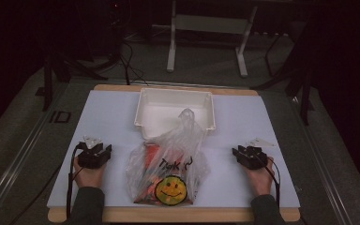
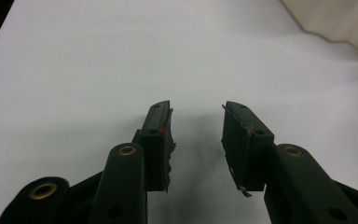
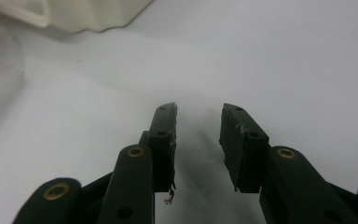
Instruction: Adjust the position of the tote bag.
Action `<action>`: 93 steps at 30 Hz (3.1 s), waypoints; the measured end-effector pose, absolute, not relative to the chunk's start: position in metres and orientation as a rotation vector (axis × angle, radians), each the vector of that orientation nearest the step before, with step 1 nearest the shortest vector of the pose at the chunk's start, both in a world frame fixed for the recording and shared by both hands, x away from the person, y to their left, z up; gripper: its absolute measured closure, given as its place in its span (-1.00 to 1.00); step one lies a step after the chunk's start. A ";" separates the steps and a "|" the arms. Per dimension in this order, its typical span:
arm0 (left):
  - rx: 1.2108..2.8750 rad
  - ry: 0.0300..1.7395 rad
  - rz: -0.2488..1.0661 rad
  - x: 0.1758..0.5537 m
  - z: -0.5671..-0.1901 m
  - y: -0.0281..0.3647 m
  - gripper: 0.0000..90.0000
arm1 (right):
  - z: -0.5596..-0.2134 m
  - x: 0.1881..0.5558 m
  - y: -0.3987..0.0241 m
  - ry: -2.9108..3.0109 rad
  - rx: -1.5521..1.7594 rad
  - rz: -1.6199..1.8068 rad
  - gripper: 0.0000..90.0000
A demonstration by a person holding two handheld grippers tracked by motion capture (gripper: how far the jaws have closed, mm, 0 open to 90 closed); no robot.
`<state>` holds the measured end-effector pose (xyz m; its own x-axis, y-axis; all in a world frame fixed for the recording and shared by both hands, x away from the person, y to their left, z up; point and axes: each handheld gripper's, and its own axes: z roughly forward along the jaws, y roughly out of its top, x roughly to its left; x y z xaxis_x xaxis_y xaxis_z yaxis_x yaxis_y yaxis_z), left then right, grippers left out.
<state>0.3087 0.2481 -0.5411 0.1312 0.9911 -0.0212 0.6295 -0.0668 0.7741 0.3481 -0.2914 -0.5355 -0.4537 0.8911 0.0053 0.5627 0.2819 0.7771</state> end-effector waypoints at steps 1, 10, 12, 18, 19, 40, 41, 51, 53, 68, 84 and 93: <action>1.763 1.561 0.712 0.308 -0.541 0.249 0.38 | -0.535 0.348 -0.290 2.136 1.294 1.016 0.46; 1.772 1.522 0.672 0.308 -0.541 0.250 0.38 | -0.536 0.346 -0.278 2.229 1.207 1.049 0.46; 1.770 1.516 0.659 0.308 -0.541 0.251 0.38 | -0.536 0.346 -0.276 2.242 1.197 1.055 0.46; 1.752 1.485 0.570 0.307 -0.539 0.254 0.38 | -0.535 0.345 -0.272 2.271 1.173 1.066 0.46; 1.761 1.473 0.560 0.306 -0.539 0.253 0.39 | -0.534 0.345 -0.271 2.277 1.163 1.067 0.46; 1.873 1.217 0.521 0.296 -0.498 0.222 0.30 | -0.522 0.338 -0.252 2.346 1.056 1.054 0.40; 1.874 1.212 0.518 0.296 -0.497 0.220 0.30 | -0.521 0.338 -0.251 2.348 1.057 1.054 0.40; 1.887 1.132 0.491 0.294 -0.483 0.205 0.26 | -0.515 0.335 -0.242 2.372 1.016 1.050 0.36; 1.887 1.120 0.482 0.294 -0.480 0.202 0.25 | -0.513 0.335 -0.241 2.371 1.006 1.050 0.33; 1.911 1.005 0.424 0.288 -0.463 0.179 0.20 | -0.508 0.331 -0.232 2.390 0.974 1.063 0.25; 1.950 0.926 0.372 0.287 -0.454 0.152 0.15 | -0.503 0.329 -0.225 2.405 0.947 1.059 0.16; 1.982 0.879 0.340 0.287 -0.453 0.131 0.09 | -0.501 0.328 -0.222 2.412 0.941 1.064 0.12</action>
<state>0.2871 0.1305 -0.4534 0.7075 0.6991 -0.1033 0.4473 -0.3299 0.8313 0.3284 -0.2218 -0.5014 -0.7224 0.6903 -0.0414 0.4349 0.5000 0.7489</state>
